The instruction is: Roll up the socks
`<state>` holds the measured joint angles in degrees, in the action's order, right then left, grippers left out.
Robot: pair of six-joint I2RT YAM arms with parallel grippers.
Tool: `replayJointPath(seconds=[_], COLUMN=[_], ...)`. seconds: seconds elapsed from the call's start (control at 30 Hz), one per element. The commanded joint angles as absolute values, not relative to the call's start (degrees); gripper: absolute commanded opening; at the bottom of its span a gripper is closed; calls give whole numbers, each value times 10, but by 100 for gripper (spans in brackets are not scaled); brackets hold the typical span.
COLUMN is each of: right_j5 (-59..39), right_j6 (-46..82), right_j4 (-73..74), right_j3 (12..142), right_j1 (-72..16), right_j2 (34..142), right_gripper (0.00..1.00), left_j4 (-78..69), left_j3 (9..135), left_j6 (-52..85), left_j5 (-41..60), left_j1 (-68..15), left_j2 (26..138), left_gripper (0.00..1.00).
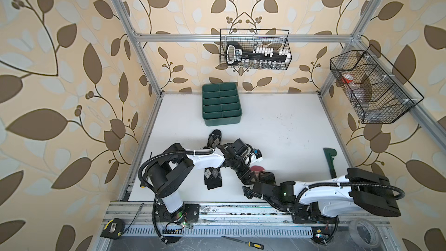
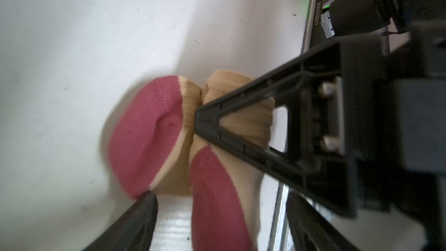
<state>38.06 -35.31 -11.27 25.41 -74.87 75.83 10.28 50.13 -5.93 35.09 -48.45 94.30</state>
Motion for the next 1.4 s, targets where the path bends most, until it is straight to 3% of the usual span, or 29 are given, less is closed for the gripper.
replayJointPath(seconds=[0.0,0.07,0.27,0.6,0.77,1.1,1.27,1.37], right_j5=[262,226,115,-76,-154,-402,-530,-552], right_j6=[-333,-331,-318,-320,-323,-326,-327,-312], right_j4=[-163,-176,-221,-334,-382,-380,-379,-383], right_j3=[269,274,302,378,426,526,597,635], right_j1=[-728,-716,-672,-582,-527,-348,-270,-255], right_j2=[744,745,782,850,843,688,688,704], right_gripper=[44,43,41,42,40,40,40,40], left_j4=[121,109,67,102,142,187,175,175], left_j3=[505,505,492,473,463,444,410,427], left_j6=[-74,-76,-111,-209,-195,-167,-184,-166], left_j5=[307,271,162,80,153,265,321,335], left_j1=[-438,-408,-334,-331,-331,-331,-331,-331], left_j2=[864,819,667,461,406,350,303,292], left_gripper=[91,98,99,99,99,99,98,98])
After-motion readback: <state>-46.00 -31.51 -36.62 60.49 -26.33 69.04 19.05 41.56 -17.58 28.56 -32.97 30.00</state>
